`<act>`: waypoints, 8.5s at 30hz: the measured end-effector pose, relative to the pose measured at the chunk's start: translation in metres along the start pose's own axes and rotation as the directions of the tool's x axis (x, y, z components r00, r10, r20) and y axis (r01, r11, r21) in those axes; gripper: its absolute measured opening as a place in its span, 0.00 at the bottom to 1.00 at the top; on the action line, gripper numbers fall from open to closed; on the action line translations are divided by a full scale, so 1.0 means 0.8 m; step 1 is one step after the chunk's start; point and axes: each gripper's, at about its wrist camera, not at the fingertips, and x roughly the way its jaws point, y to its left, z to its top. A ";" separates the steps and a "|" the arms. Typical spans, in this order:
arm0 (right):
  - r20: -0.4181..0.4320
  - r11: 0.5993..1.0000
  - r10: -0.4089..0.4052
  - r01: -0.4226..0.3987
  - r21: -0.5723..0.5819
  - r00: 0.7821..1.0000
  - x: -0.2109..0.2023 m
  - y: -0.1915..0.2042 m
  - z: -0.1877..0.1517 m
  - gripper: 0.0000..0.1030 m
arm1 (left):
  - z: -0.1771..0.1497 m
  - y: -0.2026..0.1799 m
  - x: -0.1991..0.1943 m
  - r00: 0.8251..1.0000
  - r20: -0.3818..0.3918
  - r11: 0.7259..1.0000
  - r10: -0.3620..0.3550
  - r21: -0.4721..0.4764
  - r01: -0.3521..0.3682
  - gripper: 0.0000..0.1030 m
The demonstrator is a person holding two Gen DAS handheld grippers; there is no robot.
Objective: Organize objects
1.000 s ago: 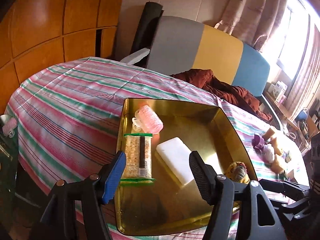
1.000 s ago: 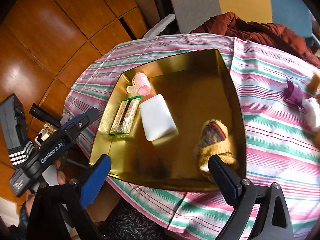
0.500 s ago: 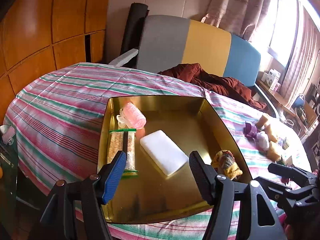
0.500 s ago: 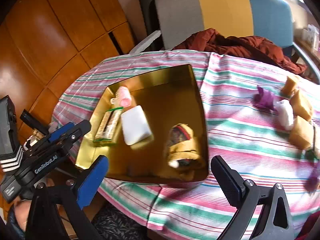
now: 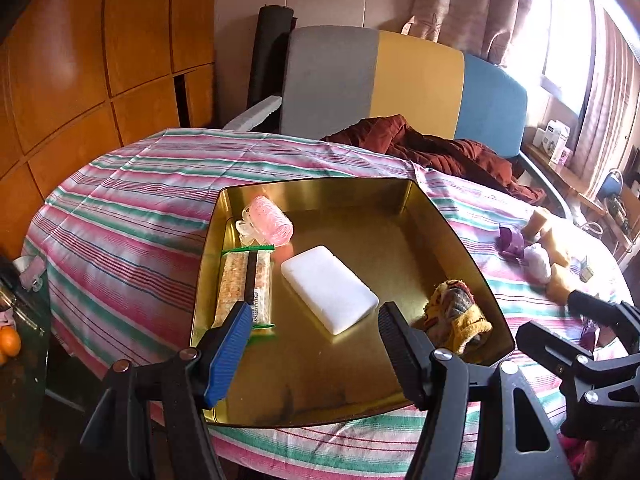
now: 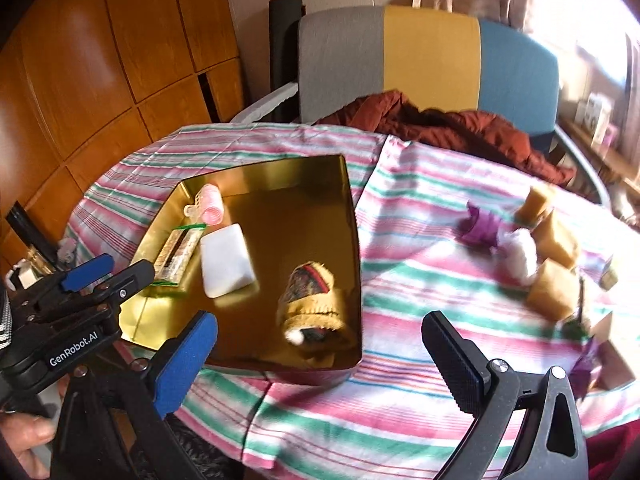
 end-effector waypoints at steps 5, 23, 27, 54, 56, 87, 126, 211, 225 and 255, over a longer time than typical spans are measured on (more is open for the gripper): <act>0.019 1.000 -0.024 0.025 -0.009 1.000 -0.004 -0.003 0.001 1.00 | 0.000 -0.008 -0.002 1.000 0.000 1.000 -0.006 0.025 0.006 0.65; -0.012 0.989 -0.106 0.107 0.106 0.994 -0.004 -0.072 -0.014 1.00 | -0.015 -0.076 0.005 0.996 -0.049 0.977 -0.077 0.195 0.085 0.65; -0.020 0.983 -0.132 0.133 0.130 0.991 -0.006 -0.090 -0.017 1.00 | -0.015 -0.096 0.005 0.993 -0.052 0.964 -0.103 0.242 0.113 0.65; -0.106 0.662 -0.359 0.333 0.672 0.927 -0.113 -0.402 -0.084 1.00 | -0.034 -0.243 0.021 0.912 -0.221 0.798 -0.347 0.441 0.410 0.65; -0.096 0.630 -0.371 0.326 0.704 0.924 -0.116 -0.421 -0.092 1.00 | -0.036 -0.254 0.023 0.907 -0.234 0.785 -0.351 0.454 0.421 0.65; 0.171 0.528 -0.227 -0.026 0.849 0.959 -0.130 -0.465 -0.135 1.00 | -0.061 -0.522 0.136 0.595 -0.619 0.725 -0.512 0.061 0.686 0.63; 0.135 0.494 -0.204 -0.017 0.869 0.970 -0.119 -0.472 -0.142 1.00 | -0.049 -0.412 0.106 0.631 -0.606 0.759 -0.485 0.067 0.648 0.59; -0.099 0.994 0.081 -0.088 -0.069 0.992 0.019 -0.088 0.111 0.50 | -0.002 0.030 0.031 0.952 -0.100 0.957 -0.288 -0.075 0.282 0.39; -0.079 0.982 0.189 -0.190 -0.015 0.979 0.121 0.044 0.173 0.74 | -0.017 0.099 0.029 0.977 -0.069 0.963 -0.200 -0.197 0.183 0.51; 0.089 0.996 -0.008 0.016 -0.082 0.996 0.010 0.029 0.035 1.00 | -0.010 0.049 -0.007 0.998 -0.020 0.993 -0.061 -0.099 0.059 0.53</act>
